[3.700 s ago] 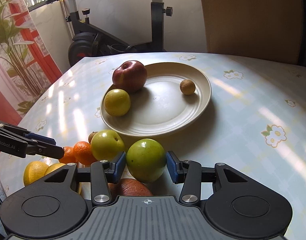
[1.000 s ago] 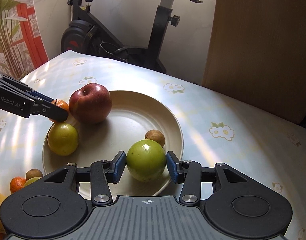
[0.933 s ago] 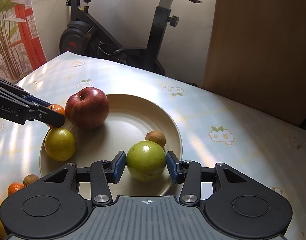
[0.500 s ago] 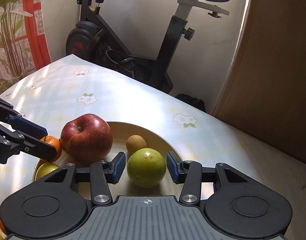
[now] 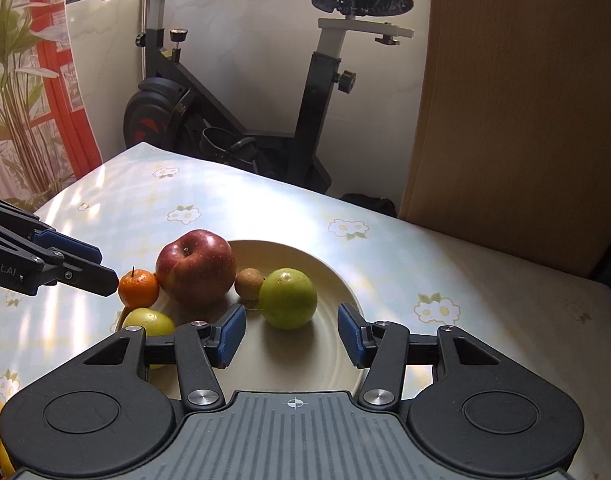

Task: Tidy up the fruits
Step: 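Lower the tangerine and green apple onto the plate and open both tools, then withdraw both tools and bring the right tool to the large dull red apple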

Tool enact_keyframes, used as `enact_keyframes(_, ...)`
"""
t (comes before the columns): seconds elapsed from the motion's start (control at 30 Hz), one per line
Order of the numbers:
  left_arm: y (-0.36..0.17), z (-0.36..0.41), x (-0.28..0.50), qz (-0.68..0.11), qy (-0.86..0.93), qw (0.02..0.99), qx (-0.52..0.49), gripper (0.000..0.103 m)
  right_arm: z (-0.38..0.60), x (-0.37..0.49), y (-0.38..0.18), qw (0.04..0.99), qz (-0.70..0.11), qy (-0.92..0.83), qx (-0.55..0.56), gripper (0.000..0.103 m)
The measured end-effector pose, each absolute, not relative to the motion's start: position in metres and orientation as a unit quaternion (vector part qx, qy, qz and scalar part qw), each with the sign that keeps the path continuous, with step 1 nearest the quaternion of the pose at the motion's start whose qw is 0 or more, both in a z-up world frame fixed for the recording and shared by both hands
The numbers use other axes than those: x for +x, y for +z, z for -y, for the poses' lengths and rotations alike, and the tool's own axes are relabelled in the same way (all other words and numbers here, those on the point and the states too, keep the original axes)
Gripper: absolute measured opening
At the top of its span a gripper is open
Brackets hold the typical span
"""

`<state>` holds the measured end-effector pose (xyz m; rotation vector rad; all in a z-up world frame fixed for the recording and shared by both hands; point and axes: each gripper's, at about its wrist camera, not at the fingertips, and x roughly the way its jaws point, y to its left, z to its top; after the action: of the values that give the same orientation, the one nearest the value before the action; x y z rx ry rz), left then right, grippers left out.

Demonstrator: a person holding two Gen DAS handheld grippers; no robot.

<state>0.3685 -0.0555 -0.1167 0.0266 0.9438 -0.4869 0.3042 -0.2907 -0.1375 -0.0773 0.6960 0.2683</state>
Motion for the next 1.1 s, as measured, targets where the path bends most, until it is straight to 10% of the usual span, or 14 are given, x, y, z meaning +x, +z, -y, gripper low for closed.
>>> enact_keyframes(1.1,-0.098,0.032,0.259,-0.405,-0.200,0.892,0.023,0.052,0.270,0.133,-0.169,0.960,-0.250,0.125,-0.013,0.064)
